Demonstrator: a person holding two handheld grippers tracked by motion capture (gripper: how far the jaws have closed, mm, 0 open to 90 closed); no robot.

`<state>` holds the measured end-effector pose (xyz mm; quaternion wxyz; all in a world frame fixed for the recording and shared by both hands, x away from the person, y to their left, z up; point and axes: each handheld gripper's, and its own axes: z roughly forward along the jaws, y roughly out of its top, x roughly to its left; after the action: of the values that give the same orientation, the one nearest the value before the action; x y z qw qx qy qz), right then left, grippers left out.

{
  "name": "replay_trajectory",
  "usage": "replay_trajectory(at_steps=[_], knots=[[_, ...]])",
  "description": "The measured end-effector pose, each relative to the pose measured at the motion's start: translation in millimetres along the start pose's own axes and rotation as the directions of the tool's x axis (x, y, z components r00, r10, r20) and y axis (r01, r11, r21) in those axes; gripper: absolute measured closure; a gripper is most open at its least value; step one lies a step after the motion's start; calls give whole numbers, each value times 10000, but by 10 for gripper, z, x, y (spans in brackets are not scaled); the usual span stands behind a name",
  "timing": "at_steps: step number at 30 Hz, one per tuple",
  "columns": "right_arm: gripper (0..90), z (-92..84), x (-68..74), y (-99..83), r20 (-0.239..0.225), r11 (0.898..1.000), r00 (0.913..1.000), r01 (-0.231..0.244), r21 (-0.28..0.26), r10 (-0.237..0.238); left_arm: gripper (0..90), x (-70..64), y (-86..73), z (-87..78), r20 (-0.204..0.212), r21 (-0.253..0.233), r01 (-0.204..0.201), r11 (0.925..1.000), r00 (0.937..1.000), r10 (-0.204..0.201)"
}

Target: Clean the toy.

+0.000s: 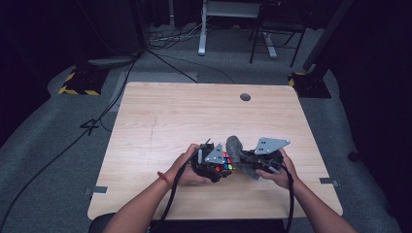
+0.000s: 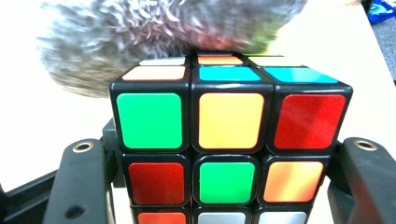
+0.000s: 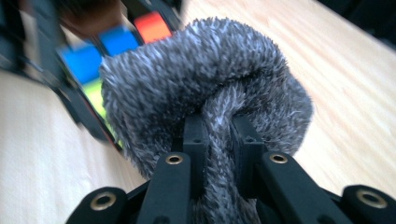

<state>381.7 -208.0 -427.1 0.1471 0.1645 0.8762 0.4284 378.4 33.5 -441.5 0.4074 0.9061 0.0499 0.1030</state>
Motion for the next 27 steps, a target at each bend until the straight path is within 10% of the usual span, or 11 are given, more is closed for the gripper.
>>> replay_trajectory(at_steps=[6, 27], knots=[[795, 45, -63, -157, -594, 9983, 9971, -445, 372, 467, 338, 7, 25, -71, 189, -657, 119, 9978, 9998, -107], [797, -58, 104, -6, -1823, 9874, 9832, -287, -1553, -1, 333, -6, -15, 18, 182, 97, -199, 9998, 9996, 197]])
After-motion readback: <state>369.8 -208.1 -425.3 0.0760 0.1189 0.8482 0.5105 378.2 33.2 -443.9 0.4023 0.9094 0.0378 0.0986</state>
